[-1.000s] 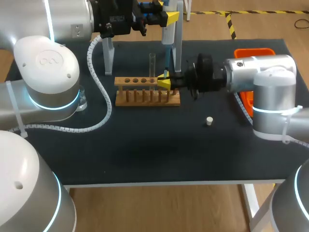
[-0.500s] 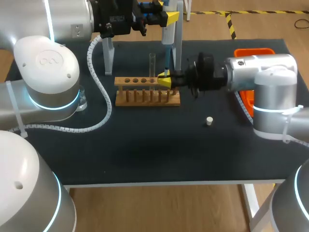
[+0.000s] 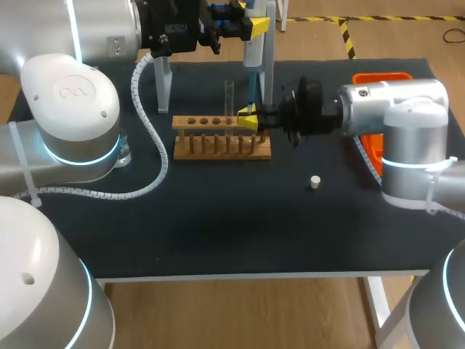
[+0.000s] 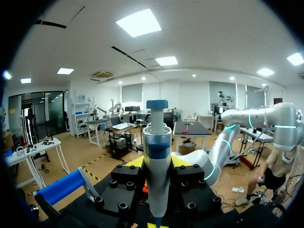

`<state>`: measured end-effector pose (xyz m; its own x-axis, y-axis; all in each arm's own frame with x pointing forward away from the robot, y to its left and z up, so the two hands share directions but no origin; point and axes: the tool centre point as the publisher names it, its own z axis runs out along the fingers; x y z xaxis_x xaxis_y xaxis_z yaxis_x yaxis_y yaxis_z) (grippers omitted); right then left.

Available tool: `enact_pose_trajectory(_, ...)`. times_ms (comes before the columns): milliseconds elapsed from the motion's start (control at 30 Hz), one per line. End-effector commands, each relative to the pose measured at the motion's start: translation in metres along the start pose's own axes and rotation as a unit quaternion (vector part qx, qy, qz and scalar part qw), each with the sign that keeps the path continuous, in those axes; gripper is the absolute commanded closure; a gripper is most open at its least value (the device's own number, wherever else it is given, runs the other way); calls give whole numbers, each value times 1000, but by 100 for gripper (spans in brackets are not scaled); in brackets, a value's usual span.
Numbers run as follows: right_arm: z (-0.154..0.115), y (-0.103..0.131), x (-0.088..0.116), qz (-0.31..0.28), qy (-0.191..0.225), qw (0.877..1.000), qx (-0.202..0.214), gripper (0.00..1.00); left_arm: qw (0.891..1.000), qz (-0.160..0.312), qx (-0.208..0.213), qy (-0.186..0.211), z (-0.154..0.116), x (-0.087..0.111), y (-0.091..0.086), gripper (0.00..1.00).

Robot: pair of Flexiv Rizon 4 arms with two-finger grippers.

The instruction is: Invert the test tube, pick up the pipette, mount the tip to pipette, aspirate from beaker and dispense into the tube, eject the tip, return the pipette, and cap with the stopper.

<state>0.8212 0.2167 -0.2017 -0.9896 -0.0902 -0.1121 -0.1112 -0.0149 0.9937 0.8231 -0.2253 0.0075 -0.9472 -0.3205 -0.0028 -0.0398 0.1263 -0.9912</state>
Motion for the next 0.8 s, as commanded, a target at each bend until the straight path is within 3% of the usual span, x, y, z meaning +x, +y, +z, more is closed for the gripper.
enact_pose_trajectory(33, 0, 1, -1, 0, 1, 1000, 0, 100, 1000, 0, 0, 1, -1, 0, 0, 100)
enact_pose_trajectory(800, 0, 4, -3, 3, 1, 1000, -5, 100, 1000, 0, 0, 1, -1, 0, 0, 100)
